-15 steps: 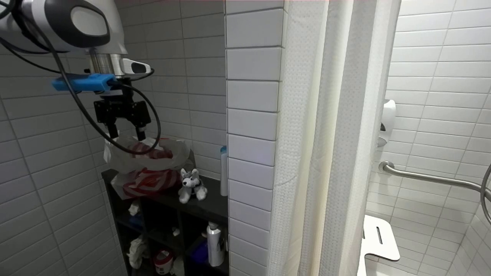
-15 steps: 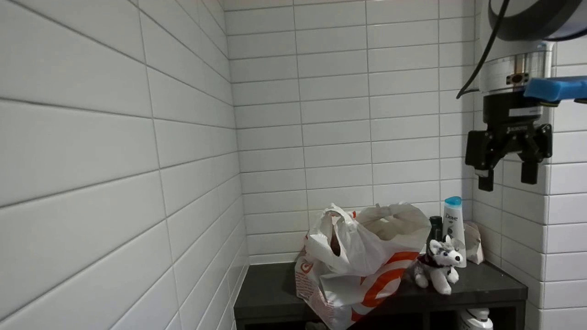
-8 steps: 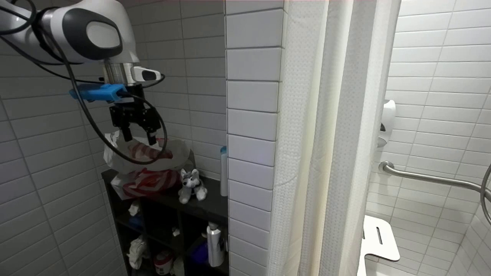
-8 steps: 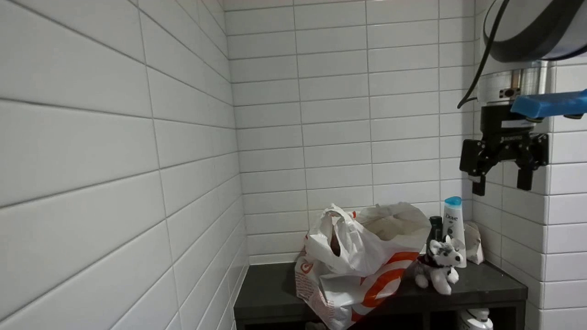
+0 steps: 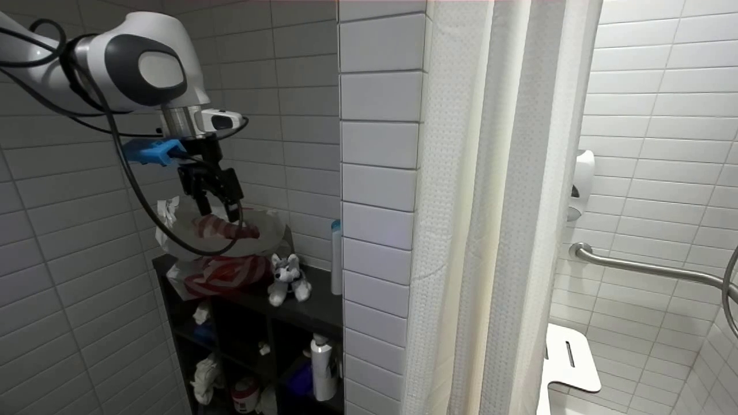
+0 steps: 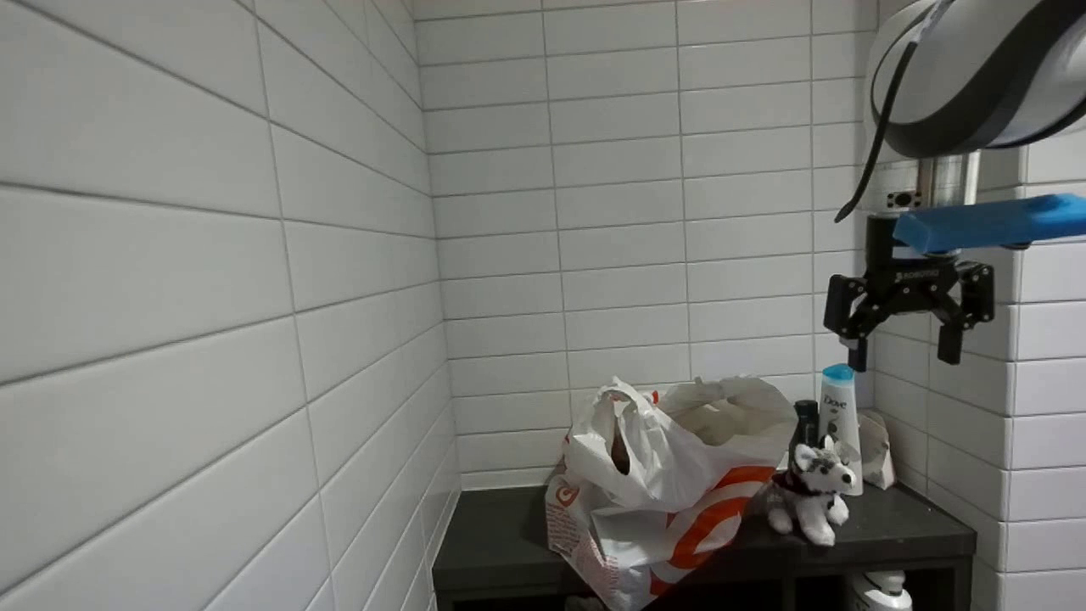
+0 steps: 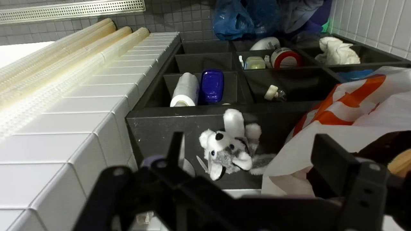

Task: Put the dog plush toy in the plastic bag.

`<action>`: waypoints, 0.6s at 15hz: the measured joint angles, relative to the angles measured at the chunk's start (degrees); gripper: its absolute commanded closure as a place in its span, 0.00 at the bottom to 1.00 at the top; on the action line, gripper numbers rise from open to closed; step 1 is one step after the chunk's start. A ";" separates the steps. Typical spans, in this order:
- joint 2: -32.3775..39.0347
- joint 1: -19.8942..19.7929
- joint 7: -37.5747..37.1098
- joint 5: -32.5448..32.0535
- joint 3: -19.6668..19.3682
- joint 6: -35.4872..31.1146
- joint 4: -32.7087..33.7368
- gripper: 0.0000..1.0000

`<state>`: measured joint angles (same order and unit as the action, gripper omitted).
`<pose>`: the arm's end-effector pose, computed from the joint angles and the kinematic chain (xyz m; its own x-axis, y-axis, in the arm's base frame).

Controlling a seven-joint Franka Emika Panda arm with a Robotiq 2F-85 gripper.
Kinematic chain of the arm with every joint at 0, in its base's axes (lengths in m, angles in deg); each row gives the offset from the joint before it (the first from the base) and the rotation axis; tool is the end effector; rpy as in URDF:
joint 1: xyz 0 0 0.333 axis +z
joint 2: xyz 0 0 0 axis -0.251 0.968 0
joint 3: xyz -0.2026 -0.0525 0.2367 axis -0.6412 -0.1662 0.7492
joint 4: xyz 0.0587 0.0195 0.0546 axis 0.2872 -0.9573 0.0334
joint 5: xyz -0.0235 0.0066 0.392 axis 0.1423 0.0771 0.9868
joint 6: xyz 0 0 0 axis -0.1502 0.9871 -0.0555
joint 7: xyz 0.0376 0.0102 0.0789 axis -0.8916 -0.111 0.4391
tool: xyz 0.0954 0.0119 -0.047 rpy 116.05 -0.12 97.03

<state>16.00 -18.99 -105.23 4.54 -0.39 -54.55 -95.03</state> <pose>0.4124 -0.0159 0.4371 0.9368 -0.3211 0.1386 -0.3280 -0.9442 0.0296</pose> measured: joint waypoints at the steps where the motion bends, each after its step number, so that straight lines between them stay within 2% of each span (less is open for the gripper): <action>1: 0.36 -0.04 -2.79 -0.52 1.10 -0.83 0.01 0.00; 6: 4.21 -0.04 -15.36 -2.12 7.29 -1.70 2.36 0.00; 9: 8.61 -0.03 -20.43 -3.47 8.86 -1.47 5.74 0.00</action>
<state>24.61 -19.02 -125.66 1.07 8.47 -56.01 -89.29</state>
